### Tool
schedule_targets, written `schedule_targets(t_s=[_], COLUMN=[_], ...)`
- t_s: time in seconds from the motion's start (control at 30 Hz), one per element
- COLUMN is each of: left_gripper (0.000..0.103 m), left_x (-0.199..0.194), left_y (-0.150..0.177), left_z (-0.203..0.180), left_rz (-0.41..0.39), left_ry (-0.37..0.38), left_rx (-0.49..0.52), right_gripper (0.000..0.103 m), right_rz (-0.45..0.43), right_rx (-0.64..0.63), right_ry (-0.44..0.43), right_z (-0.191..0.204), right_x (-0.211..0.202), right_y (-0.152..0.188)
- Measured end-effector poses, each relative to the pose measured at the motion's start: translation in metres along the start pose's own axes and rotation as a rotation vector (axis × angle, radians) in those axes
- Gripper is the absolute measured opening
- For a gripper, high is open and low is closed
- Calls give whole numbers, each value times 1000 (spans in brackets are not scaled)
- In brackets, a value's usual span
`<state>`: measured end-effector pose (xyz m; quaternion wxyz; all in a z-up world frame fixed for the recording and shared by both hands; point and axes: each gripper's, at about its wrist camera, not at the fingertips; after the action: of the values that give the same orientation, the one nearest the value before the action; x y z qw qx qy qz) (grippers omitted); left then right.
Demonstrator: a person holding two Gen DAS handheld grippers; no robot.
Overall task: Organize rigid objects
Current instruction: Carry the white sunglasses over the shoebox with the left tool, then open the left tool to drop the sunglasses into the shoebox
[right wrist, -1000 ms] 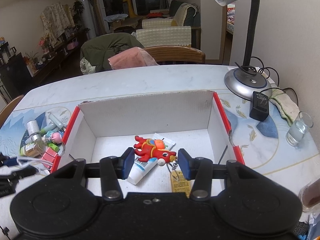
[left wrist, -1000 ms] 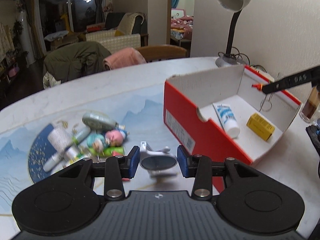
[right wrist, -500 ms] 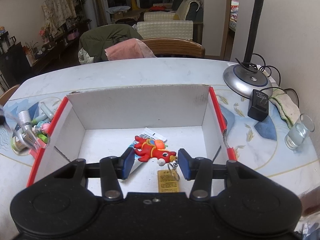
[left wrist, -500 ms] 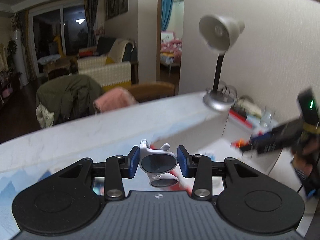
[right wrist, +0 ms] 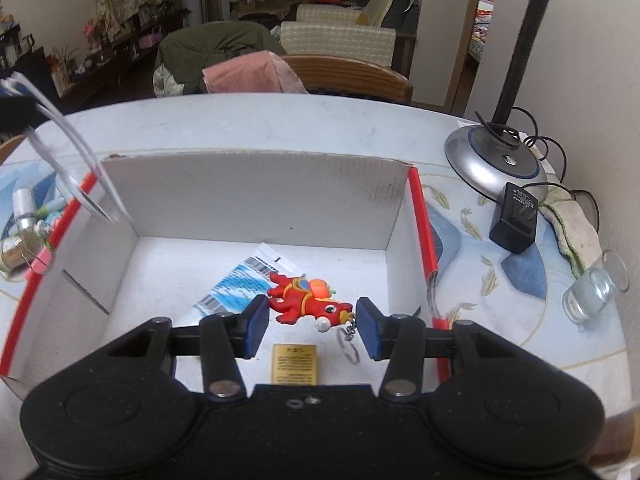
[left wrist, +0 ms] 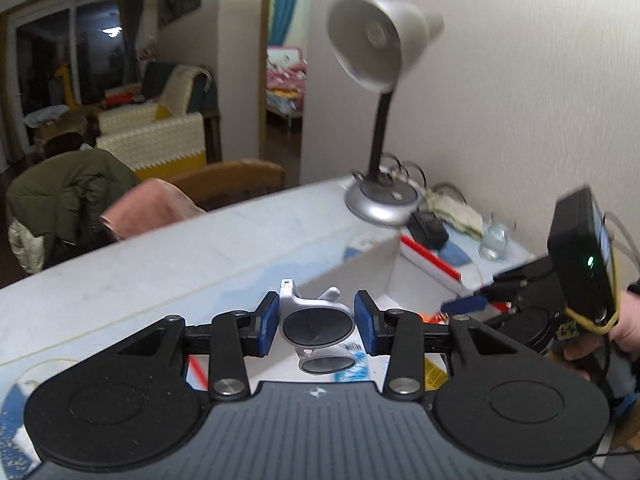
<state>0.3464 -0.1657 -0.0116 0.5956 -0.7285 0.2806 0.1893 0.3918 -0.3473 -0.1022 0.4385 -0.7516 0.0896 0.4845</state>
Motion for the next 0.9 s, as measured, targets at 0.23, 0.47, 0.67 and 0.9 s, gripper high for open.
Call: schedule_targets(t_s=[0.23, 0.47, 0.67, 0.9], left_gripper=[39, 39, 39, 39], left_x=[54, 69, 68, 71], left_y=[13, 20, 26, 48], left_z=[-6, 7, 14, 13], left_rz=[96, 128, 147, 259], left_ry=[-29, -42, -33, -51], left_rx=[24, -19, -51, -71], right_gripper=[47, 43, 43, 43], right_rz=[34, 57, 75, 90], right_rx=[-55, -98, -126, -140], right_ry=[-22, -43, -61, -78], right_z=[1, 5, 8, 10], right_x=[16, 24, 29, 30], right_y=[-5, -7, -5, -1])
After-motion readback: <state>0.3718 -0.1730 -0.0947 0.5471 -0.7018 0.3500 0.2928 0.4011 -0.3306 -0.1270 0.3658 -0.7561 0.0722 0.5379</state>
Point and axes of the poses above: each gripper's, at about its wrist camera, not at the fingertips, and x roughly the way its jaws point, z to its left, y to its underside, and after that the axes turned 12 degrees about -x, right-handed
